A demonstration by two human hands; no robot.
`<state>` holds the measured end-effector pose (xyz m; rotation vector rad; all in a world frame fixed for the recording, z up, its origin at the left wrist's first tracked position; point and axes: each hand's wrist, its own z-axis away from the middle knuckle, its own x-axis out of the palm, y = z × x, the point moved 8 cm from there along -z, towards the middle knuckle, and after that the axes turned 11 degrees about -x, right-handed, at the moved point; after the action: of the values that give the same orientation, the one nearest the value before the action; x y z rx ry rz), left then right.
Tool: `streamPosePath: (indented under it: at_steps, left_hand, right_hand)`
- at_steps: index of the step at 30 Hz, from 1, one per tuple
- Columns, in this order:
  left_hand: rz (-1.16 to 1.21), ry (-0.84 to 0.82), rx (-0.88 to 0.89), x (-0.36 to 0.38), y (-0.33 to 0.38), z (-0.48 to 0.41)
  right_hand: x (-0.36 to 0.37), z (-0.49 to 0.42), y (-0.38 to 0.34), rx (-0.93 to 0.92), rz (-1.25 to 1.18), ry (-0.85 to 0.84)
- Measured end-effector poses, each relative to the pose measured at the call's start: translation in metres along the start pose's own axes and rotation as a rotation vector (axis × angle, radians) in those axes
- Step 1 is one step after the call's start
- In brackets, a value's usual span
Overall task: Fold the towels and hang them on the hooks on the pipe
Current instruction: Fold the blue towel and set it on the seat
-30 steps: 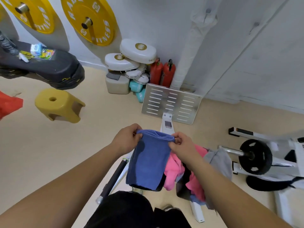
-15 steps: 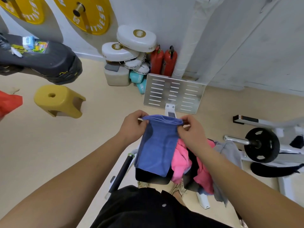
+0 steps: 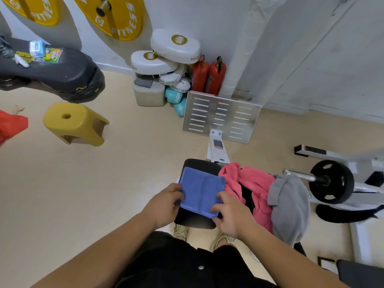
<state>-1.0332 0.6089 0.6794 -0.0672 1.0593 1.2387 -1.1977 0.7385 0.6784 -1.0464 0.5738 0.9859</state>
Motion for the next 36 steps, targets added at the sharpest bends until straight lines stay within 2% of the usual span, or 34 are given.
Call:
streamPosePath:
  at_steps: [3,8,16,20,23,26,32,36]
  left_hand:
    - [-0.015,0.016,-0.027,-0.001,-0.002,-0.002]
    - [0.147,0.111,-0.299,-0.007,-0.018,-0.019]
    - [0.232,0.053,-0.445,0.021,-0.033,-0.011]
    - [0.132,0.162,-0.347,-0.004,-0.018,-0.012]
    - [0.118,0.229,-0.220,-0.022,0.011,-0.018]
    - [0.122,0.179,-0.142,-0.020,0.040,-0.021]
    - [0.135,0.103,-0.125,0.005,0.056,-0.008]
    - [0.119,0.096,-0.118,0.009,0.056,-0.004]
  right_hand:
    - [0.018,0.003,-0.004,0.006,0.037,0.019]
    - [0.004,0.006,-0.003,0.046,0.084,0.284]
    - [0.010,0.008,-0.002,0.020,0.004,0.259]
    - [-0.011,0.026,0.016,0.105,-0.079,0.342]
    - [-0.021,0.041,0.047,0.321,-0.134,0.407]
    - [-0.016,0.040,0.074,0.491,-0.303,0.346]
    - [-0.005,0.019,0.083,0.571,-0.575,0.355]
    - [-0.019,0.048,0.091,0.690,-0.679,0.583]
